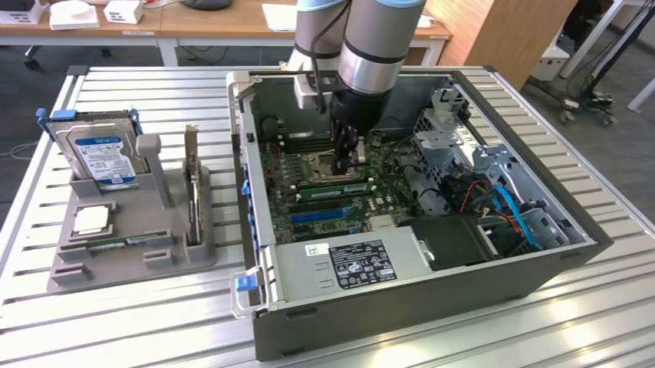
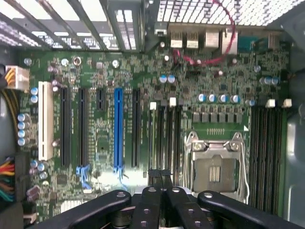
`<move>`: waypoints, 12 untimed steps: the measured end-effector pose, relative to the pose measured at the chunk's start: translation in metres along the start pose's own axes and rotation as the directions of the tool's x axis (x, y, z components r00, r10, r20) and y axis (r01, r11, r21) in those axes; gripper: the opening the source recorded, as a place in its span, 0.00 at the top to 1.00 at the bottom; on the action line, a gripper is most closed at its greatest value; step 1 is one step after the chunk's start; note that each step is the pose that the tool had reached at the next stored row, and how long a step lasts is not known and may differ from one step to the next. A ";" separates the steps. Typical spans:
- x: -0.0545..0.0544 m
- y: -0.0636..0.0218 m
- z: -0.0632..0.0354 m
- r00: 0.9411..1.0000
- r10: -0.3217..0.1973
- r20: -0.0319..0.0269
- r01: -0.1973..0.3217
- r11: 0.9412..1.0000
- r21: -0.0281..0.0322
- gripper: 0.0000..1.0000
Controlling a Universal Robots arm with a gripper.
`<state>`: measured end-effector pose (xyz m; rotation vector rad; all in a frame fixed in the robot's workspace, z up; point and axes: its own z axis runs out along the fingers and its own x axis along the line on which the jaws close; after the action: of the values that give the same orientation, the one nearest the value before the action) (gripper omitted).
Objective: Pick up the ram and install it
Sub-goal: 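Press down the ram until it locks into place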
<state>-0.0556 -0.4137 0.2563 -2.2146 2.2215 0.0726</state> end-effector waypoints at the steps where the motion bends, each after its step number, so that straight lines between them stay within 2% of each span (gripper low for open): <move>1: 0.000 -0.0021 -0.0001 1.000 0.000 0.000 0.000 1.000 0.000 0.90; 8: 0.000 -0.0134 -0.0004 1.000 0.000 0.000 0.000 1.000 0.000 0.90; 12: 0.000 -0.0138 -0.0004 1.000 0.000 0.000 0.000 1.000 0.000 0.90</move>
<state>-0.0418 -0.4138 0.2563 -2.2145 2.2215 0.0726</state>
